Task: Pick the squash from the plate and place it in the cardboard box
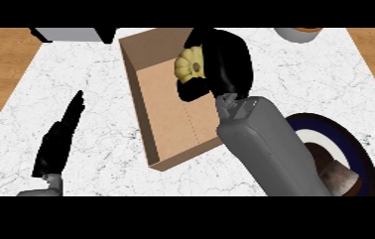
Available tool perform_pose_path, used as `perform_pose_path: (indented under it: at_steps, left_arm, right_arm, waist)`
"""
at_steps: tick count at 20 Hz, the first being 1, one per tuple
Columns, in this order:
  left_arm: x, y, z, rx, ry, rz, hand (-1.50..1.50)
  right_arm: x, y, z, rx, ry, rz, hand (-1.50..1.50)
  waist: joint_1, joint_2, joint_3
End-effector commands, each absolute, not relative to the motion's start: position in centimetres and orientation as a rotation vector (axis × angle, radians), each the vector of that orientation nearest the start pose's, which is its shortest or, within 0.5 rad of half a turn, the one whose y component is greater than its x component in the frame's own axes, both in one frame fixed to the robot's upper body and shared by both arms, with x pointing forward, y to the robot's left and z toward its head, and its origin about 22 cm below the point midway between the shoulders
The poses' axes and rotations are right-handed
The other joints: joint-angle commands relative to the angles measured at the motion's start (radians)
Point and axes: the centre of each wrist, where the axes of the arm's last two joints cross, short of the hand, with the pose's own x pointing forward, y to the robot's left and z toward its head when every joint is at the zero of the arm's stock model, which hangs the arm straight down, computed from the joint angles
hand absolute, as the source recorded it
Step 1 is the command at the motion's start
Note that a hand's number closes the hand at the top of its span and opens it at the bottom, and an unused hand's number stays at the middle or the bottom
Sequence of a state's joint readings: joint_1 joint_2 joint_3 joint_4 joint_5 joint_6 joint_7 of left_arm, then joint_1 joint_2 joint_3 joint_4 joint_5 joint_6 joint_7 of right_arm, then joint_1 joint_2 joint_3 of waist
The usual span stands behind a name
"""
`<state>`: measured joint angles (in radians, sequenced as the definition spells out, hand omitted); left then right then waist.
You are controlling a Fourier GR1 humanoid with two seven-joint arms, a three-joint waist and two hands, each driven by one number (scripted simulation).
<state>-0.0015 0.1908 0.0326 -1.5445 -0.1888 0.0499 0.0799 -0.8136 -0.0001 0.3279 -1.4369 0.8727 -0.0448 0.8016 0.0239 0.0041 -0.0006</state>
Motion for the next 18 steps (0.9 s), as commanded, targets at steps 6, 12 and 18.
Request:
perform_pose_path:
  at_steps: [6,12,18]
  left_arm:
    - [24.6,28.5,0.7,0.338,-1.47,-0.218,0.0]
    - [24.9,28.1,1.3,0.323,-1.464,-0.247,0.0]
    - [24.0,27.7,0.8,0.354,-1.474,-0.241,0.0]
  right_arm:
    - [37.0,-1.5,13.8,-0.837,-1.419,0.745,1.5]
    - [39.7,-3.2,9.3,-0.802,-1.344,0.623,-1.5]
    - [40.4,-3.5,8.5,-0.749,-1.429,0.539,-1.5]
  waist:
    - [0.01,0.001,0.0]
    - [0.04,0.011,0.0]
    - [0.035,0.009,0.001]
